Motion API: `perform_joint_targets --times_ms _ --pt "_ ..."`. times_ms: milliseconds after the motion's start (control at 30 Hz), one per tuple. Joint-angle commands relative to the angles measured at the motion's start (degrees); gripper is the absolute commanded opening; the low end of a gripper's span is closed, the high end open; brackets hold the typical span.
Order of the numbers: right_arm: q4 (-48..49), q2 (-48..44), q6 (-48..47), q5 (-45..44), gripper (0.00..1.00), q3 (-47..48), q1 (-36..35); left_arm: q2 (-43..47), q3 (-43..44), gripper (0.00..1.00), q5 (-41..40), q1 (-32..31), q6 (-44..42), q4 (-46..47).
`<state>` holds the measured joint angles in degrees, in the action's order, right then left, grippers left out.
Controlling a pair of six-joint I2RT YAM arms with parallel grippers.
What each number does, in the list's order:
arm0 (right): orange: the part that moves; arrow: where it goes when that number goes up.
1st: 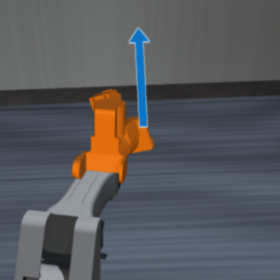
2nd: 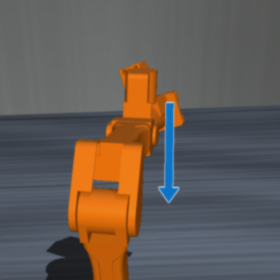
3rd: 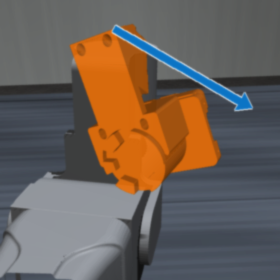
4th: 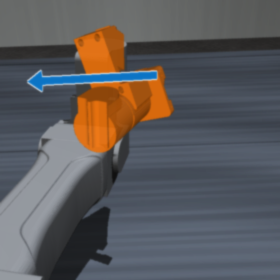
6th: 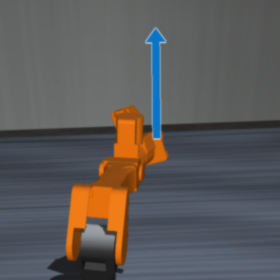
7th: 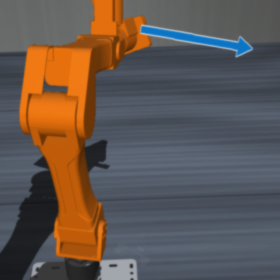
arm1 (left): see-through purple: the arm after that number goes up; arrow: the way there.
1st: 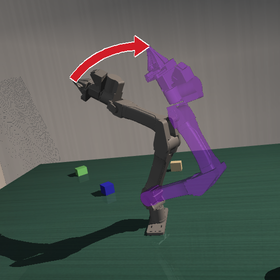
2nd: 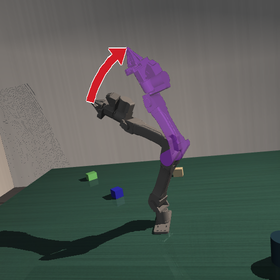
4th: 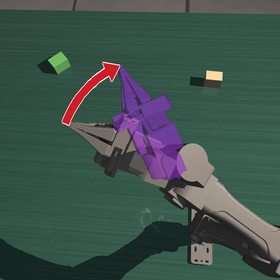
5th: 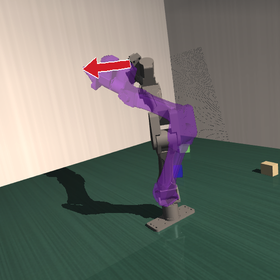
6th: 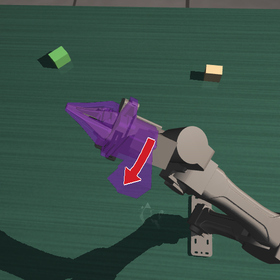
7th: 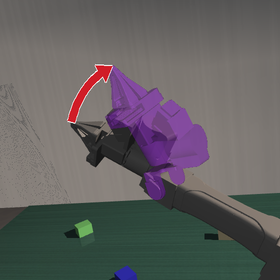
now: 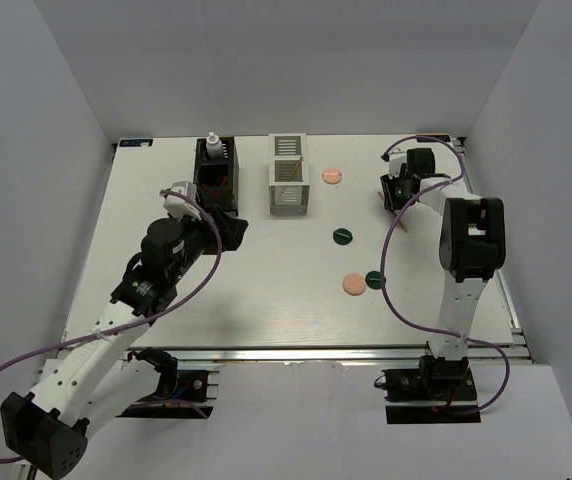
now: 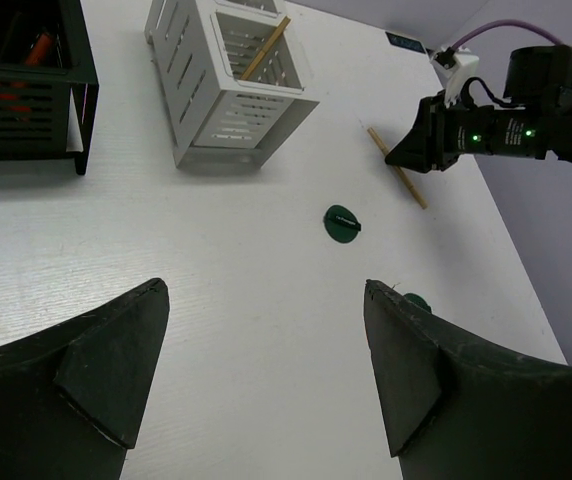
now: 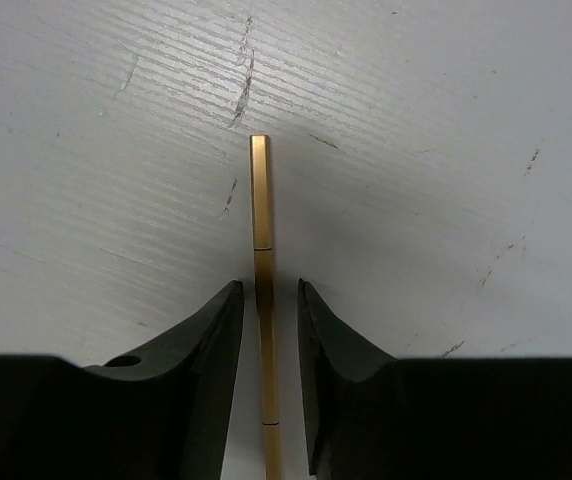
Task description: Organize the makeup
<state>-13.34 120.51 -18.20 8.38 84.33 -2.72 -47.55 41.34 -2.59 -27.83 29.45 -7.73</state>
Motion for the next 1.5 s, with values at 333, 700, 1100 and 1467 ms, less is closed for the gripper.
perform_joint_targets --times_ms 333,700,1100,1467 --pt "-5.11 3.07 -4.3 6.35 0.0 4.78 -0.27 0.35 0.41 0.89 -0.57 0.33 0.43 -0.09" --pt "5.3 -5.27 7.37 35.73 0.0 19.45 -3.86 0.88 0.32 0.89 -1.01 0.33 0.69 -0.45" --pt "47.51 0.58 26.8 32.32 0.0 24.38 -20.65 2.19 0.23 0.89 -1.01 0.33 2.01 -1.15" --pt "51.13 7.74 27.26 23.88 0.0 26.53 -22.59 3.34 -0.39 0.9 -1.1 0.33 2.8 -1.06"
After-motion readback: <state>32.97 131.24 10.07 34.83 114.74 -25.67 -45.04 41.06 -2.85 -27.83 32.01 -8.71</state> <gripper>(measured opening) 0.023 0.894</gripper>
